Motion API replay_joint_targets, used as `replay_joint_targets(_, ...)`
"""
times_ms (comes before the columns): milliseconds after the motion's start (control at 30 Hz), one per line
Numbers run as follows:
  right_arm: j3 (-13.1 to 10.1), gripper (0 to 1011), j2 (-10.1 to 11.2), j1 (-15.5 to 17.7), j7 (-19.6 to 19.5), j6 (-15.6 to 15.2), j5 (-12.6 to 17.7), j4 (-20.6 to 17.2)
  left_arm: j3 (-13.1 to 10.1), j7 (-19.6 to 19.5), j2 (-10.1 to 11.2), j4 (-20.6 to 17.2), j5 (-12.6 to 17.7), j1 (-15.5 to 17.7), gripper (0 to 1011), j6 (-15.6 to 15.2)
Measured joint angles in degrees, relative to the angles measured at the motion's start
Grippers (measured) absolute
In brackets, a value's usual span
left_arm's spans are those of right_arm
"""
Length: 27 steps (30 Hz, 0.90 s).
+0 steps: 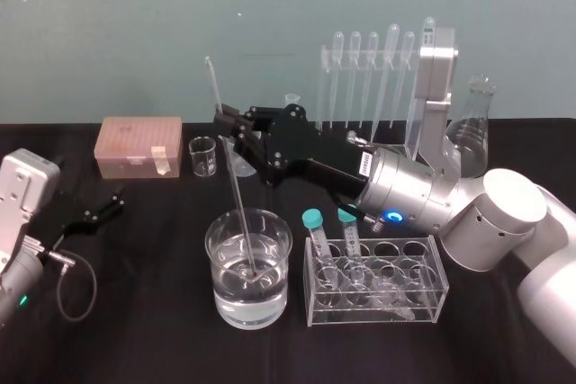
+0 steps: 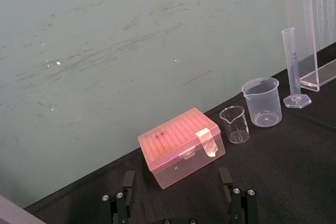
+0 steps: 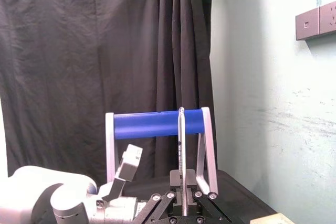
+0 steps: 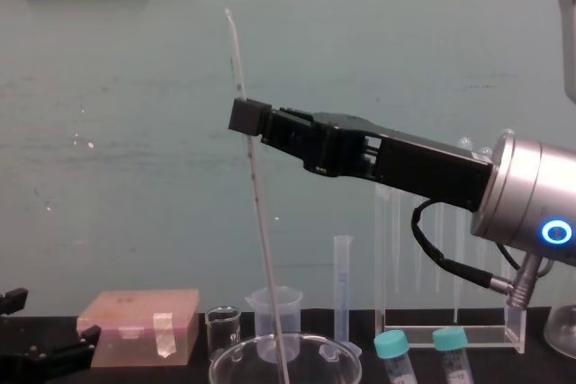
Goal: Hold the thermometer with one hand and immerse one end into the beaker, then reinsert it into the test tube rack.
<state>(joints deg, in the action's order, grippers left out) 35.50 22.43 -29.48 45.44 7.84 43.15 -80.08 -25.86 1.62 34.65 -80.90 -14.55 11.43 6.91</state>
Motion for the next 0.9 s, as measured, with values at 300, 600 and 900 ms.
replay_joint_targets(300, -0.47, 53, 0.01, 0.75, 0.06, -0.03, -0.50, -0.15, 0.00, 0.00, 0.00, 0.00, 0.00, 0.00, 1008, 0.00)
replay_joint_targets(600, -0.92, 53, 0.08, 1.34, 0.03, -0.32, -0.68, -0.49, 0.00, 0.00, 0.00, 0.00, 0.00, 0.00, 1008, 0.00)
replay_joint_targets(900, -0.99, 53, 0.11, 1.49, 0.18, -0.44, -0.94, -0.49, 0.00, 0.00, 0.00, 0.00, 0.00, 0.00, 1008, 0.00)
